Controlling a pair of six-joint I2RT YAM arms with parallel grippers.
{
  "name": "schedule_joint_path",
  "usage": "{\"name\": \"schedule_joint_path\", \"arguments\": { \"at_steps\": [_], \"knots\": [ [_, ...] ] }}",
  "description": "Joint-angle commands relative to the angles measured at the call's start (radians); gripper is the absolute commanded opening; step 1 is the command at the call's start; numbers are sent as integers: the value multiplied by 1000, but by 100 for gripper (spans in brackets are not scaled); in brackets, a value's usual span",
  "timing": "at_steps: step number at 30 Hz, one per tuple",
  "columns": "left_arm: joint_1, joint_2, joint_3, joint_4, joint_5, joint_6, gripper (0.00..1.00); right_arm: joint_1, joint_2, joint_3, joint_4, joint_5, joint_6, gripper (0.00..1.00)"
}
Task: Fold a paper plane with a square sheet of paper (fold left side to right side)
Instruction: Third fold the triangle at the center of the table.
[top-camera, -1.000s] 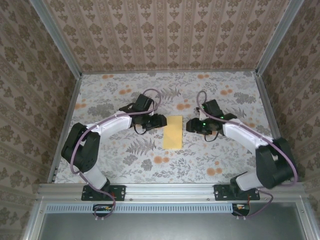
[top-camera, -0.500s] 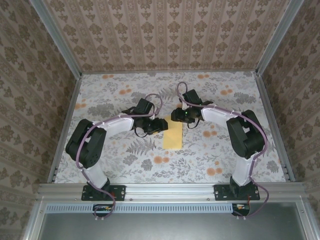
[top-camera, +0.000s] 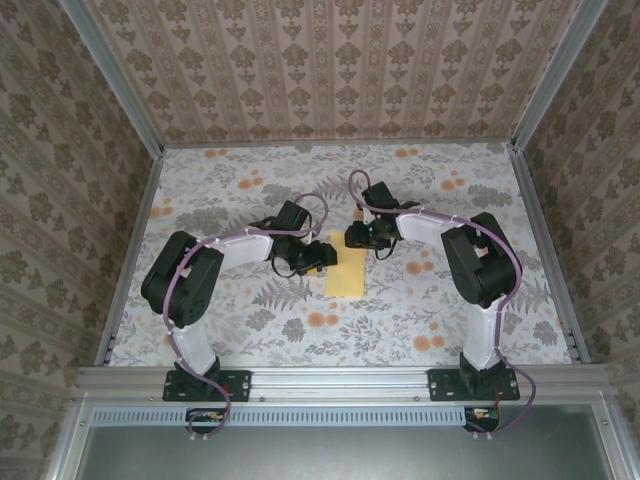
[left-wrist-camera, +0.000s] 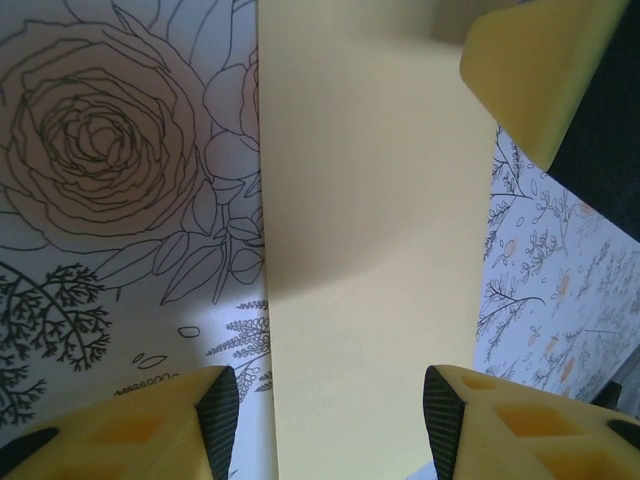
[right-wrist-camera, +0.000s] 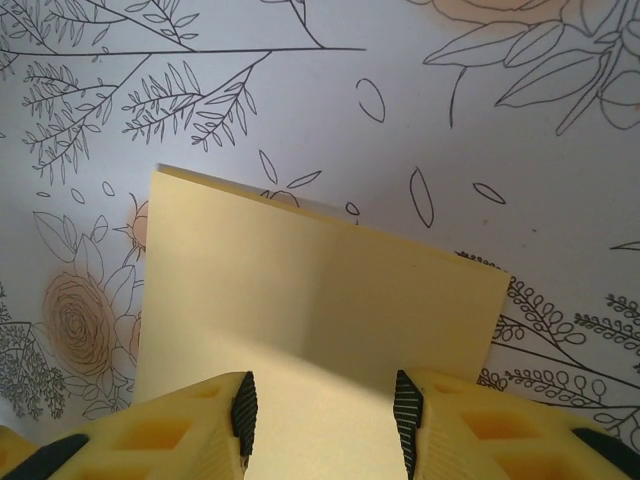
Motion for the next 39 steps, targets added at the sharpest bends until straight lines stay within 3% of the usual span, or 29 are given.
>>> {"name": "schedule_joint_path", "arguments": {
  "at_steps": [1,12,31,39],
  "knots": [
    [-5,27,27,4,28,-16,54,3,33,13,-37,4,-25,44],
    [-22,46,39,-9,32,-20,52,2,41,14,-31,-10,-34,44],
    [-27,15,16,9,23,-52,37,1,45,16,-28,-11,-36,44],
    [-28,8,10,-54,-16,-40,40,1,47,19,-34,-9,-40,44]
  ]
}}
